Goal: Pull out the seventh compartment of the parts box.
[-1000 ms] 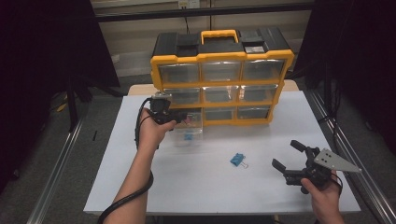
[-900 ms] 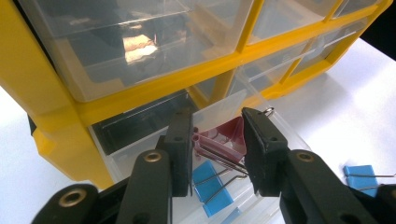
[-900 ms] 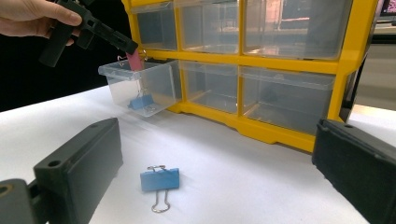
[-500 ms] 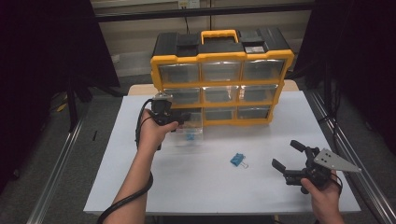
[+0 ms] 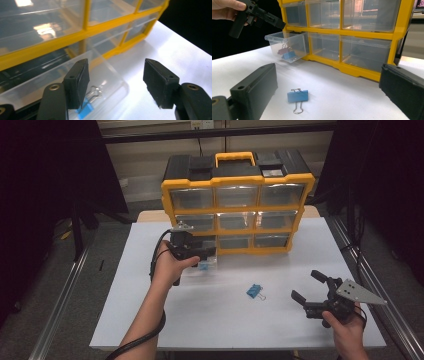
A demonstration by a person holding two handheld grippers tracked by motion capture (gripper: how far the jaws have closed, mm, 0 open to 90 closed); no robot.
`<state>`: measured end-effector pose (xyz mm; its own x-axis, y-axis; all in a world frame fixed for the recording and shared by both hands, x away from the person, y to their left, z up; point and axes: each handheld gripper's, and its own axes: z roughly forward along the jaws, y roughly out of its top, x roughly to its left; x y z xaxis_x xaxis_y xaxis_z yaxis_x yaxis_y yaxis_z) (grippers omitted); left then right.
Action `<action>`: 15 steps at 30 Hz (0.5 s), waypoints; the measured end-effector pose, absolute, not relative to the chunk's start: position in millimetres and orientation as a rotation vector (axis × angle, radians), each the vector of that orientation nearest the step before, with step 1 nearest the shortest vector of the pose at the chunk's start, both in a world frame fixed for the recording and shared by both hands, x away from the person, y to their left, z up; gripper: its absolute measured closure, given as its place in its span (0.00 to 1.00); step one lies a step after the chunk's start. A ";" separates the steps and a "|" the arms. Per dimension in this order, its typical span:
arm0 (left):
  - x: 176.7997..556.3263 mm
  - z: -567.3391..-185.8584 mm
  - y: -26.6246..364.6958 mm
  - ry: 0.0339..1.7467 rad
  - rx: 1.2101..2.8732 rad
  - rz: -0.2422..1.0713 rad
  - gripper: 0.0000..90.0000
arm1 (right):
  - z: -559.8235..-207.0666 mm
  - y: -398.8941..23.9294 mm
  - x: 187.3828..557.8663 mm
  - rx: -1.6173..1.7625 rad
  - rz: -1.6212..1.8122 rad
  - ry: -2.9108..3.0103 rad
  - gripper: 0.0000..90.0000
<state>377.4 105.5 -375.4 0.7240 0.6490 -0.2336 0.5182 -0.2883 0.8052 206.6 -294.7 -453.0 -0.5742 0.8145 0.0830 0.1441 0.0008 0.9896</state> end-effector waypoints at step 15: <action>361.0 -382.7 82.6 0.805 1.986 0.128 0.28 | -453.0 -294.8 206.6 0.985 1.618 1.746 0.02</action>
<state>361.0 82.6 -382.7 0.7772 0.5860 -0.2292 0.4860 -0.3277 0.8102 206.6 -294.8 -453.0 -0.5748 0.8144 0.0795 0.1410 0.0029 0.9900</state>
